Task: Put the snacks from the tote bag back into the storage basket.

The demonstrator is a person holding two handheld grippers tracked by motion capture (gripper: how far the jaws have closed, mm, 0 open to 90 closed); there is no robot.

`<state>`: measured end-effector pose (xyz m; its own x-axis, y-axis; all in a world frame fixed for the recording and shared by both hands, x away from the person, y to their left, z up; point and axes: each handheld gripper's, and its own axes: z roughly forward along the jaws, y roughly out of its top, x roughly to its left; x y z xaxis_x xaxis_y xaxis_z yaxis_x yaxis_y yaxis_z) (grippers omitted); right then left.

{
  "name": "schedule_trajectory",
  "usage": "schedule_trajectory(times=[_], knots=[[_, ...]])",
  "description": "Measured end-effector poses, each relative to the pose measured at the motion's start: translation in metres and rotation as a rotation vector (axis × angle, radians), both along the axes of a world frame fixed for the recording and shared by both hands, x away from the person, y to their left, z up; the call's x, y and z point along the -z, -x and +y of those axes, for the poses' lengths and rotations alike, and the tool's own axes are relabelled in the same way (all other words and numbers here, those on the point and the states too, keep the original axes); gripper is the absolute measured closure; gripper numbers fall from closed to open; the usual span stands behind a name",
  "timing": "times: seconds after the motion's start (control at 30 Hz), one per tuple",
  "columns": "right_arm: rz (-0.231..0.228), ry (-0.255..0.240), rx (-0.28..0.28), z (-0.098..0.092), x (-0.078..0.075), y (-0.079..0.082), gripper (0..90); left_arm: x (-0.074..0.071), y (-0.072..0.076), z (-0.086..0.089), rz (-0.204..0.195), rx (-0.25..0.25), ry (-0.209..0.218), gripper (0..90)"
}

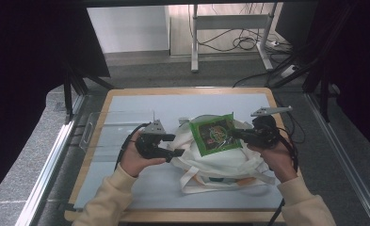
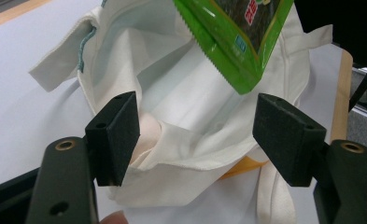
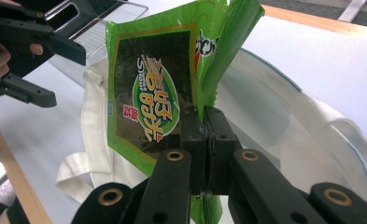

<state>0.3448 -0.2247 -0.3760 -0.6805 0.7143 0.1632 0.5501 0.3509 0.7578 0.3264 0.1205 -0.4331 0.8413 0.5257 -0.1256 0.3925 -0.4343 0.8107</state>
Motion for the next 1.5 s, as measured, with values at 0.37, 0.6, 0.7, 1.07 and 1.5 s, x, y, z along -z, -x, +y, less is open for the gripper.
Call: schedule_trajectory(times=[0.37, 0.6, 0.7, 1.07, 1.5], knots=[[-0.016, -0.001, -0.073, 0.006, 0.004, -0.01, 87.3, 0.001, -0.004, -0.005, 0.007, -0.002, -0.006, 30.6], [-0.029, 0.016, -0.118, 0.006, 0.005, -0.015, 87.2, -0.004, -0.011, -0.008, 0.017, -0.017, 0.007, 30.7], [-0.039, 0.025, -0.135, 0.006, 0.005, -0.016, 87.3, -0.009, -0.013, -0.01, 0.015, -0.018, 0.005, 30.9], [-0.065, 0.056, -0.189, 0.009, 0.004, -0.012, 87.3, -0.032, -0.026, -0.019, -0.007, 0.026, 0.0, 31.2], [-0.131, 0.046, -0.306, 0.023, 0.002, -0.009, 87.1, -0.022, -0.04, -0.04, 0.086, 0.187, -0.062, 50.4]])
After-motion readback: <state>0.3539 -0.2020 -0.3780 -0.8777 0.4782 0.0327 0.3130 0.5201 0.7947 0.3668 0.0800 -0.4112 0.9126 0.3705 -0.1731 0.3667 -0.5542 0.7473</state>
